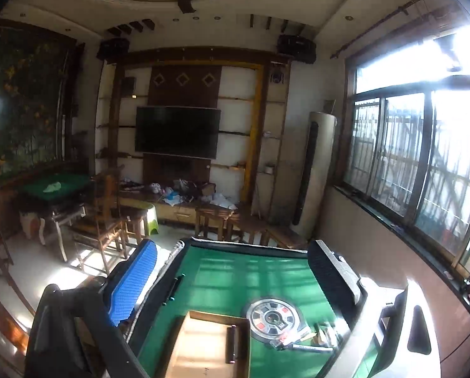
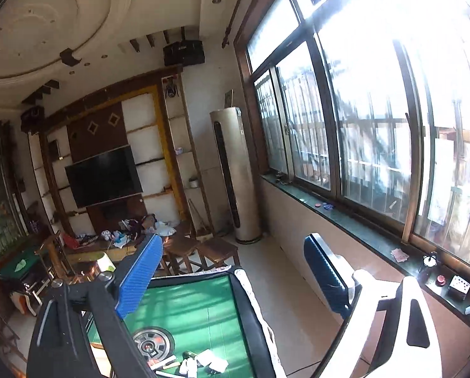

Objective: Organize rigid objects
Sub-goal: 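Withdraw the left tool from the box and move the right tool to the white bottle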

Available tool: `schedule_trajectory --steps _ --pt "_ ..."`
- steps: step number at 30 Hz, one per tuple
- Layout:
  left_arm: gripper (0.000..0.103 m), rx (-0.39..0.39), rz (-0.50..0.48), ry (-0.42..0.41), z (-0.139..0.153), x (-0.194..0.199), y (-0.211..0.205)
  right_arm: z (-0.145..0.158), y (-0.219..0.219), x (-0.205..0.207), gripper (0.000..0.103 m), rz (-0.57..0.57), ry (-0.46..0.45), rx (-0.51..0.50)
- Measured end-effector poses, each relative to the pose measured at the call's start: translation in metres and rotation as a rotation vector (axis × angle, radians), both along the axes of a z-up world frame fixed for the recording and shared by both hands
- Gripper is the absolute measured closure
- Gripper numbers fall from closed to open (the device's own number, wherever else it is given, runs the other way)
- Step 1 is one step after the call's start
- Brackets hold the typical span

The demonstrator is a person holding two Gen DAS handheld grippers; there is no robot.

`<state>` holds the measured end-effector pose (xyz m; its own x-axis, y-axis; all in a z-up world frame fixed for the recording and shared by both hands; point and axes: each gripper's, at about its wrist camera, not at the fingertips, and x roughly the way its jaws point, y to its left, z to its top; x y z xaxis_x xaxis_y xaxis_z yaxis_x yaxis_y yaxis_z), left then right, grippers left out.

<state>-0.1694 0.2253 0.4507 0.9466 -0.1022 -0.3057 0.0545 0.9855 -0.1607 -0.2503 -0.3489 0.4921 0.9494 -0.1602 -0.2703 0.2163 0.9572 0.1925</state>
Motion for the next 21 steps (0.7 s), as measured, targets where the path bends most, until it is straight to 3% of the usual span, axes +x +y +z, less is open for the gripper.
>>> schedule_trajectory --steps 3,7,10,12,13,15,17,21 --pt "0.005 -0.089 -0.099 0.119 -0.061 0.024 -0.015 -0.086 0.012 0.030 0.012 0.125 0.136 -0.004" --pt "0.005 -0.149 -0.218 0.301 -0.155 0.057 -0.057 -0.239 0.076 0.082 0.015 0.327 0.358 -0.008" --pt "0.005 -0.163 -0.249 0.385 -0.217 0.065 -0.083 -0.344 0.119 0.122 0.037 0.458 0.503 0.017" --pt "0.005 -0.154 -0.248 0.433 -0.251 0.067 -0.094 -0.404 0.138 0.142 0.055 0.468 0.605 0.086" --pt "0.005 -0.154 -0.250 0.456 -0.268 0.065 -0.107 -0.426 0.142 0.153 0.066 0.466 0.643 0.132" --pt "0.005 -0.156 -0.248 0.490 -0.291 0.066 -0.109 -0.453 0.142 0.172 0.067 0.432 0.680 0.179" --pt "0.005 -0.131 -0.238 0.503 -0.309 0.066 -0.107 -0.469 0.145 0.190 0.067 0.371 0.708 0.133" --pt "0.005 -0.075 -0.252 0.479 -0.320 0.063 -0.113 -0.483 0.137 0.217 0.067 0.306 0.717 0.170"
